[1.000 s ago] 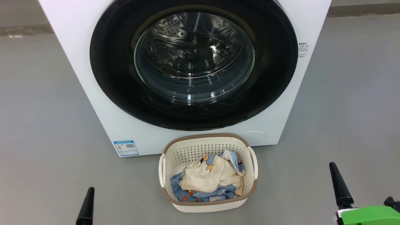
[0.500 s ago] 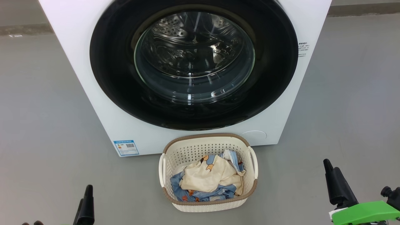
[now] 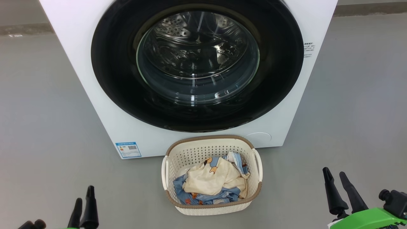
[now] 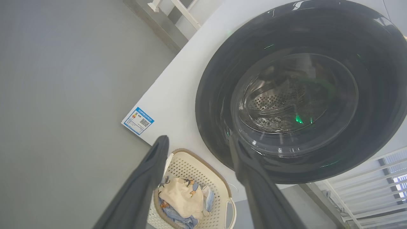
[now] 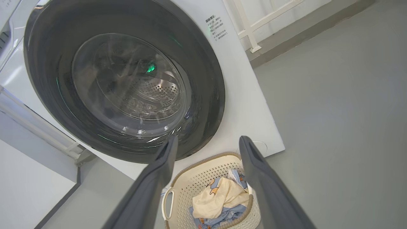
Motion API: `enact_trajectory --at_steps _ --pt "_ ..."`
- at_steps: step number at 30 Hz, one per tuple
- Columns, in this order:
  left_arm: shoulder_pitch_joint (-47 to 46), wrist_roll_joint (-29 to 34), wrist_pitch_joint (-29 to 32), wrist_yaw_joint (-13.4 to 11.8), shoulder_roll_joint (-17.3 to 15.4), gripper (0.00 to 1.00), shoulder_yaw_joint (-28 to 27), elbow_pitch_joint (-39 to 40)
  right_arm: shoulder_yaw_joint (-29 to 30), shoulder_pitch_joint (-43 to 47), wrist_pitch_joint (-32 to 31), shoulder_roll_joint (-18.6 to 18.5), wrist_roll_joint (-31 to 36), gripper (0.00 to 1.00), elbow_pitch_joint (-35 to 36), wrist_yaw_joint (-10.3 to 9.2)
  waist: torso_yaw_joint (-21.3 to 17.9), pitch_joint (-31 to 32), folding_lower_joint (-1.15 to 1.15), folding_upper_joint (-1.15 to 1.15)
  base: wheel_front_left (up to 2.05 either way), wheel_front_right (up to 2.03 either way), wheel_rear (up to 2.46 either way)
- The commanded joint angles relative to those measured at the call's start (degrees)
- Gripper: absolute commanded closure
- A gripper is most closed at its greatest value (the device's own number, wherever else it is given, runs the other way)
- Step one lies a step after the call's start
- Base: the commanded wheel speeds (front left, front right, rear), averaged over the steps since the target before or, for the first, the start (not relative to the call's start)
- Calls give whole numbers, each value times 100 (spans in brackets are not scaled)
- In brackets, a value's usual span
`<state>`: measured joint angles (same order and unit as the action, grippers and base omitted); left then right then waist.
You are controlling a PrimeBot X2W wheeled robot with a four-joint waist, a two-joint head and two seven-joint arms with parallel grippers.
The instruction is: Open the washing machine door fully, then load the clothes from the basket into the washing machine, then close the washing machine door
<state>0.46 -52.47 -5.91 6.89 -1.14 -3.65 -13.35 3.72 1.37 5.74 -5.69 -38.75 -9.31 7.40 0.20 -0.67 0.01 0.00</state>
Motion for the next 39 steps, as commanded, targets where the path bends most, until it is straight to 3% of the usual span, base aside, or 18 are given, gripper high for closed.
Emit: enact_trajectory --at_steps 1,39 --pt "-28 304 -80 39 -120 0 -68 182 -97 -90 102 -92 289 0 175 5 -3 -4 0 0 0 0 0" --pt "163 3285 -705 54 -200 0 -1 523 -122 60 722 -237 3097 0 325 8 24 -38 0 0 0 0 0"
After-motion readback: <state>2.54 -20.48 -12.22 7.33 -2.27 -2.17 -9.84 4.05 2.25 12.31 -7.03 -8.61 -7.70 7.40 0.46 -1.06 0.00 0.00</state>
